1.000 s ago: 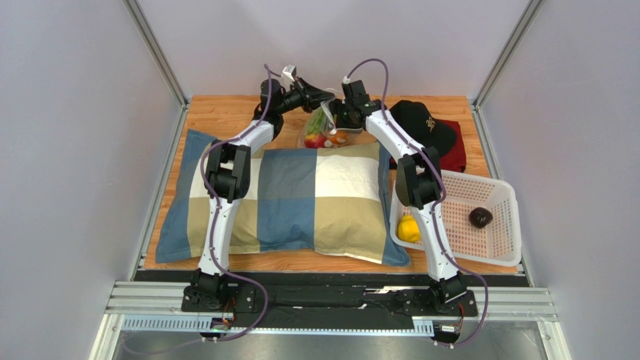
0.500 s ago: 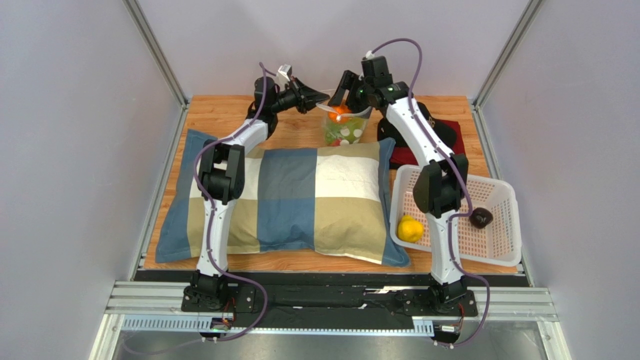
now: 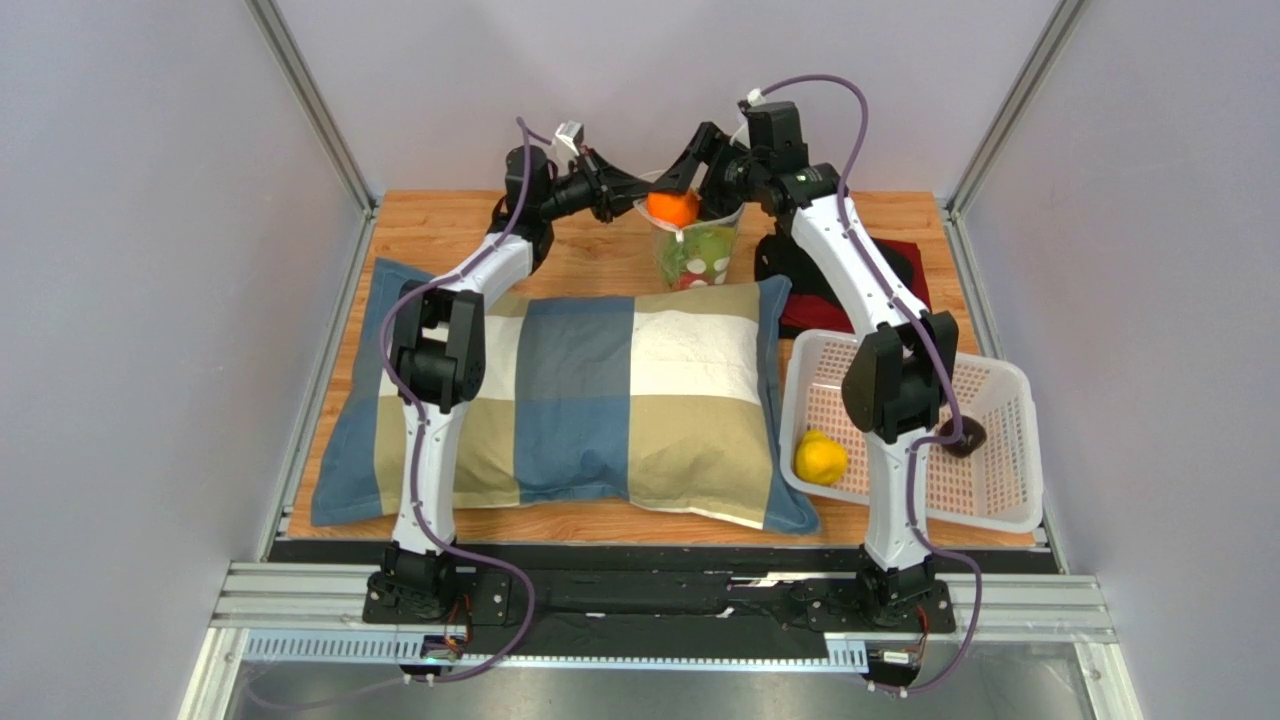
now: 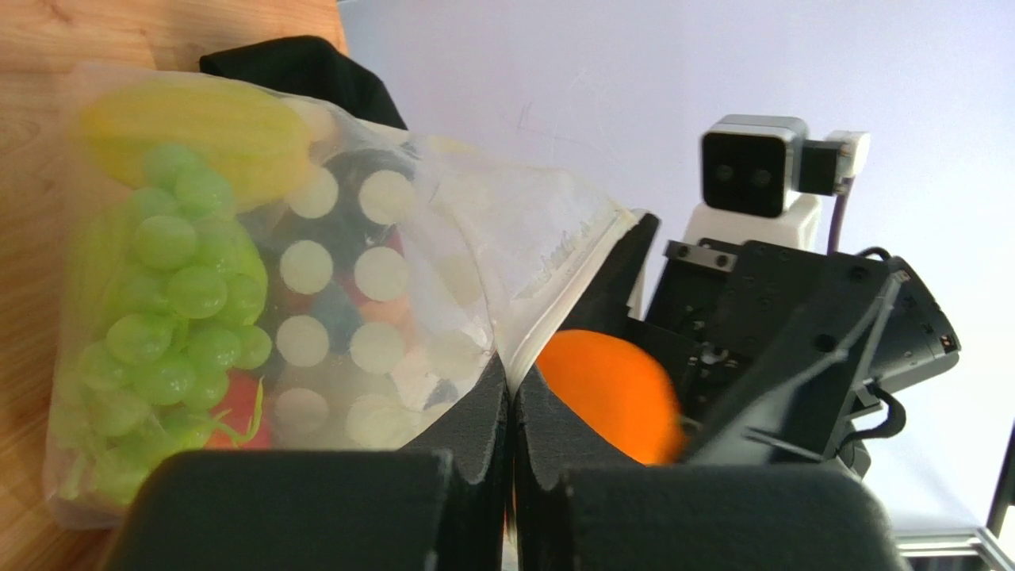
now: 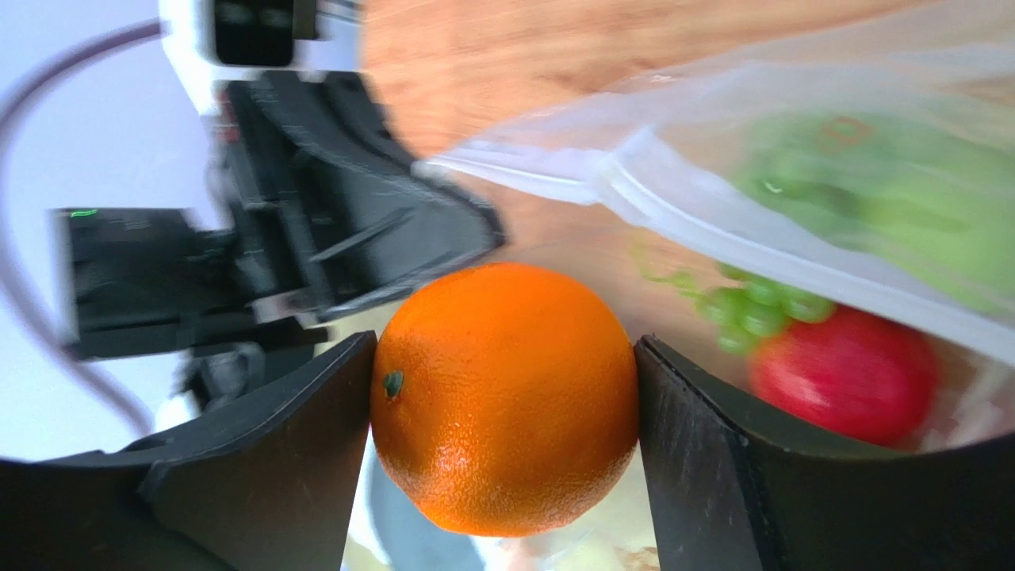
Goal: Open the zip-top bag and remove the fake food
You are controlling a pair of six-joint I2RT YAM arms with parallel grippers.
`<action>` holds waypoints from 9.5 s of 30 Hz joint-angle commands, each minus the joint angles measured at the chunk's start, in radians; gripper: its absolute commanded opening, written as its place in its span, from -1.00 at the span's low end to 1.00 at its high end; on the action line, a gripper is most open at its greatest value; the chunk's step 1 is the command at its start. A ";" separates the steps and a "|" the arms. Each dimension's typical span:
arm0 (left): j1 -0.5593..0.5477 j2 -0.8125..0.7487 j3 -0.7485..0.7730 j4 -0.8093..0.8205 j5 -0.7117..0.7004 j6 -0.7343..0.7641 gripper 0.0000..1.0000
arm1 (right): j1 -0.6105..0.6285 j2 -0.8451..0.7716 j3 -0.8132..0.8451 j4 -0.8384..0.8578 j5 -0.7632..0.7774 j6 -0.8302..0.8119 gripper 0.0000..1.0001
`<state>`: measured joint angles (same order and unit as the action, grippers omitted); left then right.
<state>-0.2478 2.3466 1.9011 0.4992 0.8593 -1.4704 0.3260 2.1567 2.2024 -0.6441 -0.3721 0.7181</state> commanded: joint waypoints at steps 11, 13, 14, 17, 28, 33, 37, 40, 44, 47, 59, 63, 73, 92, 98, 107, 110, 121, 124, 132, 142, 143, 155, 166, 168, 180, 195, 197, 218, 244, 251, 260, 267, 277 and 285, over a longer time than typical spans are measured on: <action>0.027 -0.072 0.130 -0.116 -0.023 0.071 -1.00 | -0.013 -0.141 0.065 0.332 -0.190 0.221 -0.88; 0.035 -0.069 0.153 -0.143 -0.026 0.079 -1.00 | -0.030 -0.158 0.089 0.141 -0.142 0.155 -0.88; 0.038 -0.067 0.161 -0.151 -0.026 0.094 -1.00 | -0.038 -0.182 0.100 0.064 -0.079 0.124 -0.88; 0.047 -0.061 0.191 -0.215 -0.014 0.143 -1.00 | -0.079 -0.257 0.019 -0.153 0.037 -0.015 -0.89; 0.053 -0.012 0.207 -0.223 -0.003 0.145 -1.00 | -0.156 -0.771 -0.683 -0.450 0.492 -0.232 -0.85; 0.053 0.006 0.214 -0.211 0.000 0.124 -1.00 | -0.189 -0.870 -0.912 -0.486 0.555 -0.212 -0.71; 0.054 0.003 0.213 -0.195 0.003 0.107 -1.00 | -0.229 -0.859 -1.046 -0.402 0.539 -0.223 -0.39; 0.054 0.003 0.204 -0.140 0.004 0.053 -1.00 | -0.258 -0.816 -1.099 -0.313 0.522 -0.239 0.05; 0.054 -0.001 0.185 -0.114 0.006 0.038 -1.00 | -0.262 -0.713 -1.074 -0.304 0.541 -0.267 0.73; 0.055 -0.015 0.171 -0.128 0.010 0.056 -1.00 | -0.260 -0.687 -1.031 -0.333 0.550 -0.270 1.00; 0.045 -0.030 0.147 -0.122 0.015 0.096 -1.00 | -0.055 -0.648 -0.589 -0.270 0.440 -0.267 0.70; 0.035 -0.026 0.141 -0.120 0.012 0.105 -1.00 | 0.053 -0.525 -0.436 -0.102 0.345 -0.250 0.53; 0.010 -0.043 0.128 -0.208 0.024 0.196 -1.00 | 0.094 -0.077 0.012 0.020 0.251 -0.259 -0.05; -0.008 -0.026 0.135 -0.183 -0.002 0.154 -1.00 | 0.079 0.227 0.072 0.185 0.093 -0.181 -0.42; 0.008 -0.001 0.139 -0.195 -0.005 0.168 -1.00 | 0.084 0.328 0.117 0.242 0.054 -0.157 -0.11; 0.018 0.028 0.125 -0.160 -0.009 0.150 -1.00 | 0.085 0.436 0.152 0.349 0.022 -0.112 0.54; 0.018 0.019 0.110 -0.168 -0.009 0.156 -1.00 | 0.084 0.463 0.158 0.409 -0.020 -0.053 0.10; 0.034 -0.010 0.085 -0.165 -0.008 0.160 -1.00 | 0.070 0.379 0.057 0.494 -0.070 0.004 -0.84; 0.042 -0.015 0.081 -0.162 -0.009 0.154 -1.00 | 0.061 0.332 0.030 0.471 -0.060 0.001 -0.88; 0.081 -0.035 0.050 -0.166 -0.002 0.163 -1.00 | 0.053 0.184 0.026 0.298 -0.018 -0.052 -1.00; 0.104 -0.049 0.039 -0.166 0.006 0.156 -1.00 | 0.056 -0.001 0.031 0.049 -0.001 -0.097 -1.00; 0.104 -0.047 0.039 -0.165 0.006 0.153 -1.00 | 0.062 -0.011 0.030 0.046 -0.001 -0.100 -1.00; 0.055 -0.067 0.012 -0.166 0.024 0.145 -1.00 | 0.065 -0.058 0.174 0.165 0.051 -0.052 -1.00; 0.056 -0.122 0.047 -0.264 0.011 0.225 -1.00 | 0.061 -0.047 0.275 0.236 0.091 0.012 -1.00; 0.070 -0.135 0.056 -0.286 -0.002 0.236 -1.00 | 0.058 -0.131 0.214 0.175 0.139 -0.046 -1.00; 0.088 -0.132 0.135 -0.340 -0.009 0.298 -1.00 | 0.016 -0.727 -0.467 -0.306 0.565 -0.232 -1.00; 0.074 -0.099 0.093 -0.298 0.004 0.272 -1.00 | -0.024 -0.973 -1.006 -0.483 0.720 -0.207 -0.13; 0.074 -0.096 0.093 -0.289 0.003 0.268 -1.00 | -0.024 -0.945 -0.977 -0.489 0.713 -0.221 0.39; 0.033 -0.101 0.020 -0.226 -0.003 0.300 -1.00 | 0.165 -0.230 -0.127 -0.048 0.346 -0.246 0.25; -0.005 -0.038 0.078 -0.149 -0.029 0.205 -1.00 | 0.110 0.224 0.112 0.136 0.303 -0.315 -0.46; -0.018 -0.012 0.110 -0.149 -0.034 0.191 -1.00 | 0.105 0.282 0.109 0.165 0.242 -0.330 -0.10; -0.021 0.000 0.099 -0.154 -0.032 0.191 -1.00 | 0.104 0.347 0.085 0.212 0.133 -0.290 0.50; -0.024 -0.009 0.058 -0.134 -0.029 0.188 -1.00 | 0.104 0.428 0.114 0.225 0.125 -0.226 0.70; -0.022 -0.040 -0.011 -0.122 -0.022 0.203 -1.00 | 0.096 0.465 0.105 0.375 0.055 -0.115 0.30; 0.004 -0.047 -0.007 -0.128 -0.034 0.191 -1.00 | 0.084 0.264 0.046 0.317 0.087 -0.124 -0.71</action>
<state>-0.2569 2.3508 1.8927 0.3340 0.8177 -1.2736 0.4183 2.5729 2.2776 -0.3027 -0.3046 0.6029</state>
